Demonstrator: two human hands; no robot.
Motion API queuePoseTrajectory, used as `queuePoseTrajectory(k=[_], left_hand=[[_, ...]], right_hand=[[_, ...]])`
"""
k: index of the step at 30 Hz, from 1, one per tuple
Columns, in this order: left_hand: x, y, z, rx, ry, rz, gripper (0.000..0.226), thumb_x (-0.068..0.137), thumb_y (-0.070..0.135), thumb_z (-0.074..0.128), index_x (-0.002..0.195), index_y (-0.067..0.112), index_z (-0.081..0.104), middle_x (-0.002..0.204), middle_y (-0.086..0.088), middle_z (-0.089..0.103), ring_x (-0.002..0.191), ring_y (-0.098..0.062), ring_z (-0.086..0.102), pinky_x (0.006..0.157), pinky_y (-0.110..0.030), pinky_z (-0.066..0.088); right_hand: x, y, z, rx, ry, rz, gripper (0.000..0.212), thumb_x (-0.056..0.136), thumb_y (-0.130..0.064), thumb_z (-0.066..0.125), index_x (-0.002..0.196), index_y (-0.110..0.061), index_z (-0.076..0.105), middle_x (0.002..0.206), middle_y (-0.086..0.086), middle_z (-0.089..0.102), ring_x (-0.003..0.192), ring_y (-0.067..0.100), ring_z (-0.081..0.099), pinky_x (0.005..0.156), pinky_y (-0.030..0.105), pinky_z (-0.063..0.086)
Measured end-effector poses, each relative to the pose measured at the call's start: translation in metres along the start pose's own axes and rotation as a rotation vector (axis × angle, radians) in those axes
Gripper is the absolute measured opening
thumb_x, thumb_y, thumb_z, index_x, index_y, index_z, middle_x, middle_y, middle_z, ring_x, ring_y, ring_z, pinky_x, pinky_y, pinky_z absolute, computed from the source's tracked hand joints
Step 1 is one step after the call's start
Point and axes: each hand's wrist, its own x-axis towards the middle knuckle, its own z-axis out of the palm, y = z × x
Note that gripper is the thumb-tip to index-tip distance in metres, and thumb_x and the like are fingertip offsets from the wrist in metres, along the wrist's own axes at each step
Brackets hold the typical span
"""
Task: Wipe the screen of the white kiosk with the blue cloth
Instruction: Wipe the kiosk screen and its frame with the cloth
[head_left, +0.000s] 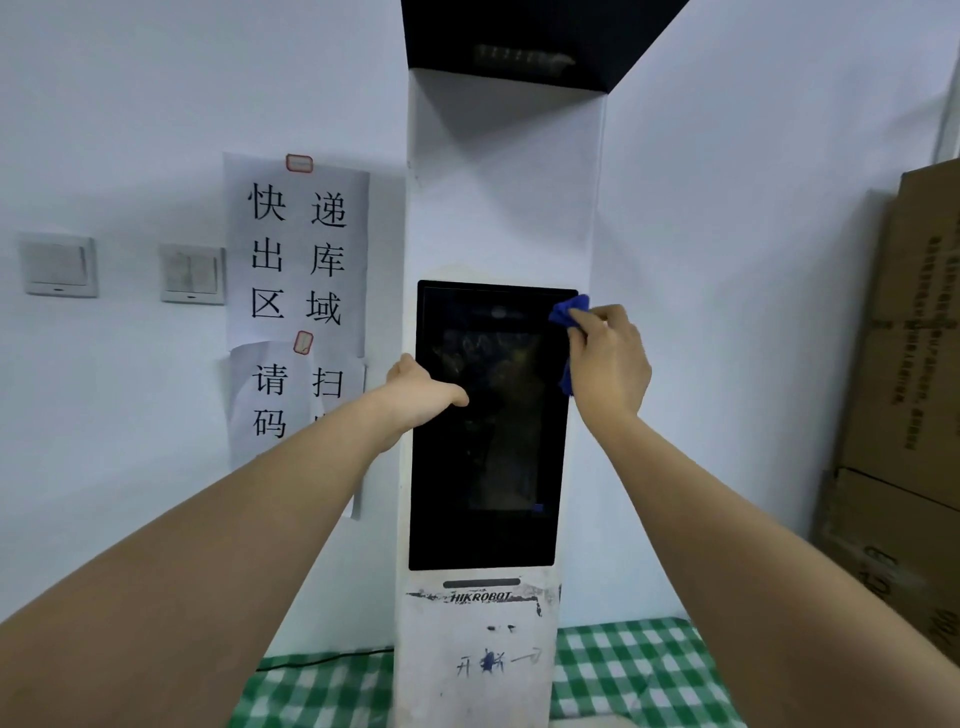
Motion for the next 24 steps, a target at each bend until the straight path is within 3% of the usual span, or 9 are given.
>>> queuePoseTrajectory(k=[4, 9, 14, 16, 21, 22, 24], left_hand=[[0.001, -0.002, 0.001, -0.008, 0.005, 0.001, 0.088, 0.089, 0.024, 0.059, 0.153, 0.013, 0.0, 0.16, -0.007, 0.008, 0.145, -0.029, 0.02, 0.114, -0.039, 0.024], [-0.001, -0.002, -0.001, 0.027, -0.004, 0.005, 0.087, 0.091, 0.023, 0.057, 0.153, 0.014, -0.003, 0.161, -0.007, 0.007, 0.145, -0.029, 0.018, 0.115, -0.039, 0.023], [-0.004, -0.001, -0.004, 0.035, -0.023, -0.003, 0.087, 0.091, 0.027, 0.057, 0.153, 0.015, -0.003, 0.161, -0.007, 0.007, 0.146, -0.029, 0.018, 0.115, -0.04, 0.023], [-0.003, -0.002, -0.003, 0.026, -0.024, -0.005, 0.087, 0.091, 0.027, 0.058, 0.153, 0.015, -0.002, 0.16, -0.007, 0.008, 0.145, -0.029, 0.019, 0.115, -0.04, 0.024], [-0.004, -0.003, -0.004, 0.008, -0.021, -0.004, 0.086, 0.091, 0.027, 0.057, 0.153, 0.017, -0.001, 0.16, -0.006, 0.009, 0.145, -0.029, 0.021, 0.114, -0.038, 0.025], [-0.005, -0.003, -0.005, 0.005, -0.024, -0.004, 0.085, 0.091, 0.027, 0.057, 0.153, 0.018, 0.0, 0.16, -0.006, 0.011, 0.144, -0.029, 0.022, 0.113, -0.038, 0.026], [-0.006, -0.003, -0.007, -0.003, -0.03, -0.004, 0.083, 0.091, 0.028, 0.057, 0.153, 0.018, 0.003, 0.16, -0.007, 0.014, 0.143, -0.029, 0.024, 0.112, -0.037, 0.027]], right_hand=[[-0.01, -0.008, 0.009, -0.01, -0.015, 0.007, 0.028, 0.095, -0.016, 0.048, 0.118, -0.02, 0.063, 0.116, 0.002, 0.056, 0.097, 0.025, 0.053, 0.066, 0.034, 0.047], [-0.025, -0.002, 0.016, -0.134, -0.086, -0.279, 0.027, 0.089, -0.009, 0.056, 0.113, -0.019, 0.065, 0.111, 0.003, 0.057, 0.092, 0.026, 0.052, 0.053, 0.03, 0.038], [0.0, 0.0, 0.002, -0.015, 0.024, 0.056, 0.027, 0.094, -0.014, 0.047, 0.116, -0.018, 0.064, 0.114, 0.003, 0.056, 0.096, 0.026, 0.053, 0.067, 0.034, 0.047], [-0.012, -0.01, 0.009, -0.05, -0.002, -0.012, 0.025, 0.093, -0.014, 0.051, 0.113, -0.017, 0.064, 0.113, 0.004, 0.055, 0.096, 0.026, 0.052, 0.063, 0.033, 0.045], [-0.027, -0.009, 0.022, -0.199, -0.095, -0.396, 0.023, 0.076, -0.007, 0.072, 0.097, -0.016, 0.069, 0.097, 0.004, 0.058, 0.078, 0.026, 0.055, 0.044, 0.025, 0.03], [-0.021, -0.007, 0.019, -0.237, -0.096, -0.414, 0.021, 0.08, -0.009, 0.068, 0.1, -0.017, 0.069, 0.099, 0.004, 0.058, 0.082, 0.026, 0.055, 0.045, 0.026, 0.031], [-0.008, -0.004, 0.015, -0.192, -0.04, -0.251, 0.024, 0.088, -0.011, 0.057, 0.109, -0.02, 0.066, 0.109, 0.003, 0.056, 0.093, 0.026, 0.052, 0.053, 0.03, 0.039]])
